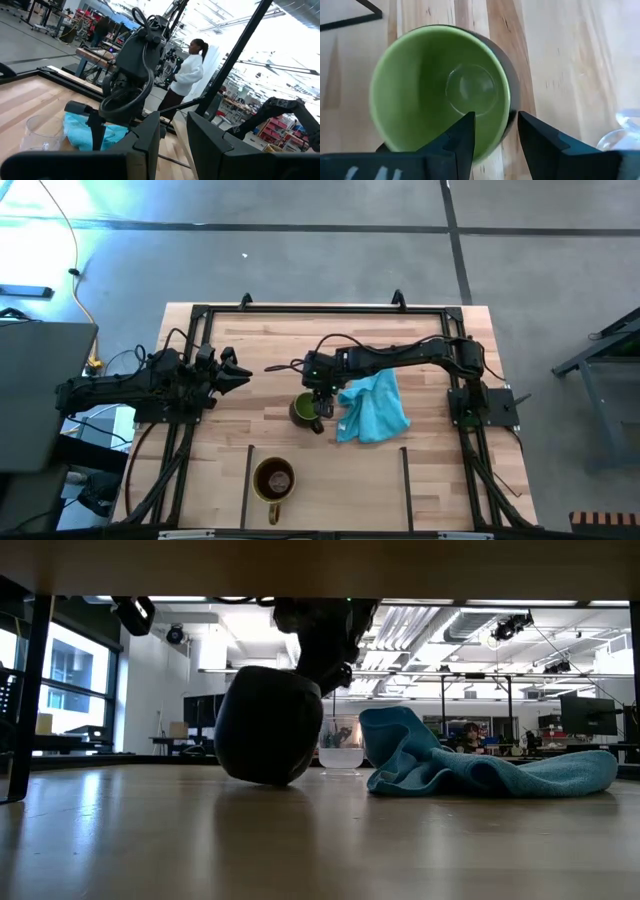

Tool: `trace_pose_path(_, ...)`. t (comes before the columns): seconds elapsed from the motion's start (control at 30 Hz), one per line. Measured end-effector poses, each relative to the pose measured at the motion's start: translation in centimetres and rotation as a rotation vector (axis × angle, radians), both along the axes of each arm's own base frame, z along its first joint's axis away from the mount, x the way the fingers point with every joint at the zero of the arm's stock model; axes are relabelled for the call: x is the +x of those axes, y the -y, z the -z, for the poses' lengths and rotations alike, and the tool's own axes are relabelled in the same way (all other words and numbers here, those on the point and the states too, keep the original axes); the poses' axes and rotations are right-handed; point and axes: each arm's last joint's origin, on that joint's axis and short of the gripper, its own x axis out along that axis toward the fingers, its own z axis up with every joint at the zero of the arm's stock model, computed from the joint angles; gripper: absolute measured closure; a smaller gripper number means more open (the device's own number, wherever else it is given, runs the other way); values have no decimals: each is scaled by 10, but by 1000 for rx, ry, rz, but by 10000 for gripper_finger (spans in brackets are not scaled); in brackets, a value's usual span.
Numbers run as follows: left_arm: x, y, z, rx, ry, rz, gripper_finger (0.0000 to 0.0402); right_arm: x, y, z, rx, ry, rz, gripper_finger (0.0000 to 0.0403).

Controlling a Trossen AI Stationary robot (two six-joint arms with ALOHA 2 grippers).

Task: Stack small to large cups/mugs on shelf
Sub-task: Put the black green mug on the shelf

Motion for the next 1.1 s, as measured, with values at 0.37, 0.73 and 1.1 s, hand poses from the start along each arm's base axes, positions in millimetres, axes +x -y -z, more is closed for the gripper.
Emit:
trace_pose_path(0.37, 0, 0, 0, 0, 0, 0, 316, -3, 2, -17, -29, 58, -3, 304)
trace_pose_path(0.73, 0, 0, 0, -3, 0, 8, 316, 6, 4, -23, -58, 184, -58, 287)
trace_pose_path(1.1, 0, 0, 0, 1, 0, 8, 316, 12, 4, -21, -102, 244, -147, 217)
